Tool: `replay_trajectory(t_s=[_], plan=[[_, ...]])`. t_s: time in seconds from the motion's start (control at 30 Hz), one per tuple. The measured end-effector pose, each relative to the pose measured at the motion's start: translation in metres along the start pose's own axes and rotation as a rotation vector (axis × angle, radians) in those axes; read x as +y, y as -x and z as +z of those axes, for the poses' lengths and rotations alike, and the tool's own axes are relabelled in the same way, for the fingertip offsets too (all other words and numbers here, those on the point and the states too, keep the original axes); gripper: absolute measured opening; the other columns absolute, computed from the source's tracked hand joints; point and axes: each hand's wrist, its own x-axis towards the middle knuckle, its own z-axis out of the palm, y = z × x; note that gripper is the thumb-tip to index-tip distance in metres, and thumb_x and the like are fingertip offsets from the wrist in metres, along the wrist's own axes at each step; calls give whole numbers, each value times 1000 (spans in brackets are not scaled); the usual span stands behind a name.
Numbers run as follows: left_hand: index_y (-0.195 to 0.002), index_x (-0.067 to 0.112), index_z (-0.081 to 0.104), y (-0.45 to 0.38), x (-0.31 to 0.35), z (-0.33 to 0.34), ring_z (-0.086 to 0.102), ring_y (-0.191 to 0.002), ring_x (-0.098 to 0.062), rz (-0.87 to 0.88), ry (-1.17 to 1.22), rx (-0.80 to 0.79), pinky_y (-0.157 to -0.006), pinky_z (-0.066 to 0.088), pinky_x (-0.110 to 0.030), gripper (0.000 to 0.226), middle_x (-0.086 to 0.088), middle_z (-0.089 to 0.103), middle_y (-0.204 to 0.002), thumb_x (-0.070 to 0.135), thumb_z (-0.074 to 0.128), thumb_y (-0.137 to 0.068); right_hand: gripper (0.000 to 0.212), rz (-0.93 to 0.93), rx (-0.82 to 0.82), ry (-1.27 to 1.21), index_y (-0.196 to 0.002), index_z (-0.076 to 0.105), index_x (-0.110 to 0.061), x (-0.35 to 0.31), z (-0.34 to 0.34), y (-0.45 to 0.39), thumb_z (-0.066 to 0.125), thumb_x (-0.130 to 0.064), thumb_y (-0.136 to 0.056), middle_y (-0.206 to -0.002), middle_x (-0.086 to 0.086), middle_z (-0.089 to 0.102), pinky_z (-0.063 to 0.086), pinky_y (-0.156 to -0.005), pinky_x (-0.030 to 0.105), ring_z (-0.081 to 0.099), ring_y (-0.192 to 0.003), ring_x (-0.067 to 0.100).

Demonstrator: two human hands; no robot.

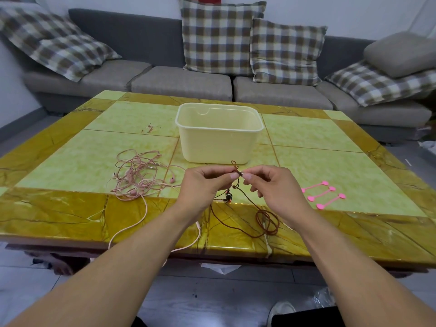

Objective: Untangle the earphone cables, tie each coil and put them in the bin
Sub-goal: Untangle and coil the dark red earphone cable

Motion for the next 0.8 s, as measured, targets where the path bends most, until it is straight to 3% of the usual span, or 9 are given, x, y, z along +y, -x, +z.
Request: replay_trajectory(t_s=[0.17, 0.33, 0.43, 0.6, 0.7, 0.8], plan=[[-94, 0, 77, 2, 0, 3, 73, -73, -20, -28, 41, 12, -74, 61, -26, 16, -15, 78, -83, 0, 82, -79, 13, -46, -12, 163, -89, 70, -33, -2, 0, 0, 62, -31, -100, -80, -12, 73, 49, -64, 28, 65, -69, 6], [-94, 10, 80, 1, -1, 0, 76, -82, -20, -42, -16, -73, -79, 60, -26, 15, -10, 79, -88, 6, 82, -80, 18, -45, -32, 220, -88, 69, -32, -2, 0, 1, 58, -33, -102, -79, -9, 72, 46, -62, 20, 64, -68, 4], [-98, 9, 79, 1, -3, -2, 75, -84, -23, -58, -25, -113, -86, 61, -33, 17, -13, 78, -91, 7, 81, -81, 19, -40, -37, 234, -87, 70, -29, -4, 0, 1, 57, -32, -101, -76, -9, 70, 43, -59, 18, 63, -64, 1], [-102, 6, 78, 3, -6, -3, 74, -85, -23, -56, -31, -125, -91, 60, -38, 21, -13, 78, -92, 5, 80, -81, 17, -28, -40, 212, -82, 72, -28, -4, 0, 2, 66, -32, -97, -74, -6, 70, 45, -60, 18, 66, -69, 10], [-102, 8, 78, 2, -6, -4, 75, -89, -24, -37, -55, -148, -89, 60, -36, 22, -12, 78, -93, 4, 80, -81, 11, -18, -33, 152, -83, 77, -29, -3, -1, 3, 73, -32, -92, -72, -11, 71, 48, -65, 22, 63, -65, 5], [-103, 4, 76, 1, -5, -3, 76, -86, -24, -36, -33, -120, -83, 61, -32, 24, -12, 78, -92, 0, 81, -79, 4, 22, 45, 2, -85, 81, -28, -4, -2, 5, 81, -32, -85, -77, -12, 75, 48, -65, 18, 63, -64, -3]])
